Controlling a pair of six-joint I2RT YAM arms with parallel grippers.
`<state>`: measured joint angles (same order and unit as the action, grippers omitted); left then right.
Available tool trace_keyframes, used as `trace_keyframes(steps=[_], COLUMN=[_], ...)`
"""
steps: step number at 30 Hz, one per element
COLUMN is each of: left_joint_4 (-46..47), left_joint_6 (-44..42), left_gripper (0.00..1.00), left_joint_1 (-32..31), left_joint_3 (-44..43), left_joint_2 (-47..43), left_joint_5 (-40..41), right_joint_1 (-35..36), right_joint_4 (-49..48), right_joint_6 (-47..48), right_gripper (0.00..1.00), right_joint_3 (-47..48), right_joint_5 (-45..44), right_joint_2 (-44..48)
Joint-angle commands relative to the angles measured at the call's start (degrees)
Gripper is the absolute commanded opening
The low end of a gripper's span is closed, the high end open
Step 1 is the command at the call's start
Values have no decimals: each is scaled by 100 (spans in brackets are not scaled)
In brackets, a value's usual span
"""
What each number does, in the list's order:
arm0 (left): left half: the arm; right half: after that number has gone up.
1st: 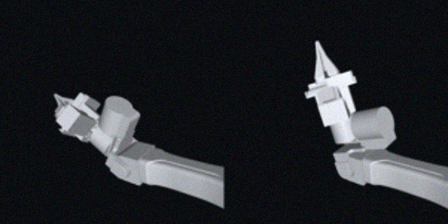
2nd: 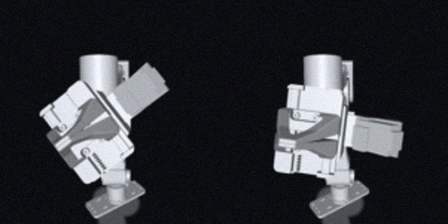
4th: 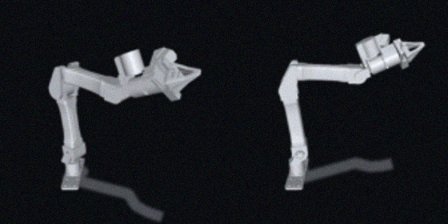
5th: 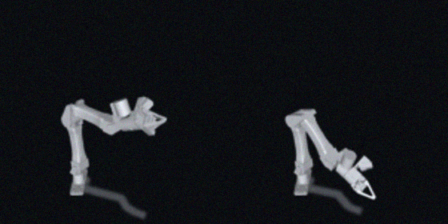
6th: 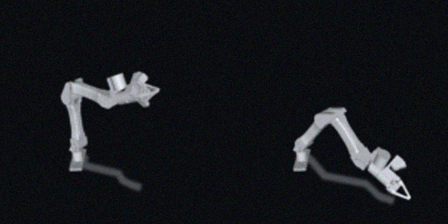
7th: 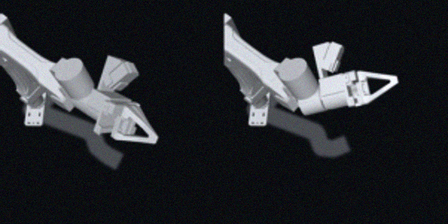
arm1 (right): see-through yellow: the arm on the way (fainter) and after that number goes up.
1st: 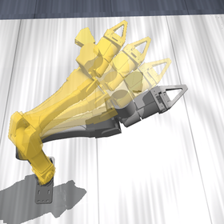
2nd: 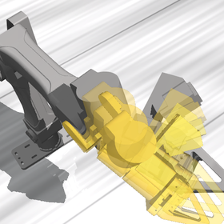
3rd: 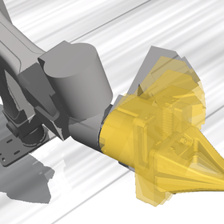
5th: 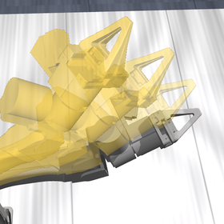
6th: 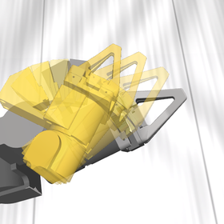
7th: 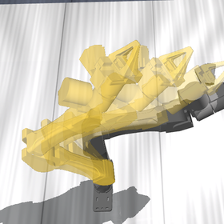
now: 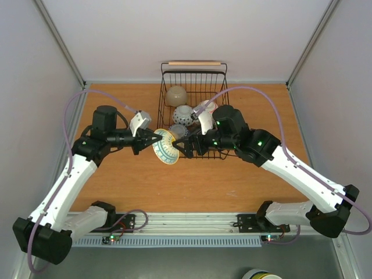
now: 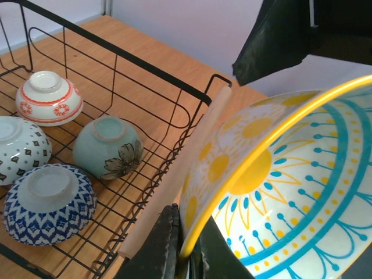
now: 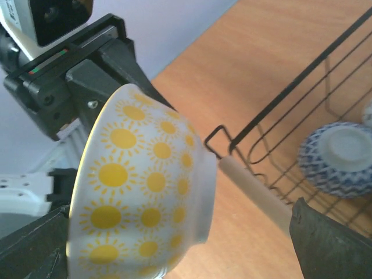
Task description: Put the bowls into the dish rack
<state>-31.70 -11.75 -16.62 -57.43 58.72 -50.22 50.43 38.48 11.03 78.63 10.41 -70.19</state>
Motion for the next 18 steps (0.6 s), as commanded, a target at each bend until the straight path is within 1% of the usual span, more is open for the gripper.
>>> trace_keyframes(steps=[1, 5, 10, 18], left_joint_4=[80, 84, 68, 55], left_joint_6=[-227, -265, -275, -276], left_gripper=[1, 1, 0, 1], left_joint_1=[45, 41, 53, 48], left_joint_3=[-152, -128, -131, -137], left_joint_2=[-304, -391, -397, -397], left_joint_5=[-857, -937, -995, -1025], right_joint_1=[-340, -492, -593, -828], right_joint_4=[-504, -1020, -1379, -2148], right_joint_6=[-494, -862, -1092, -1796], right_gripper=[99, 99, 99, 98], right_joint_3=[-564, -896, -1123, -1402], right_joint_5=[1540, 2364, 2955, 3942], right_joint_2=[269, 333, 322, 155])
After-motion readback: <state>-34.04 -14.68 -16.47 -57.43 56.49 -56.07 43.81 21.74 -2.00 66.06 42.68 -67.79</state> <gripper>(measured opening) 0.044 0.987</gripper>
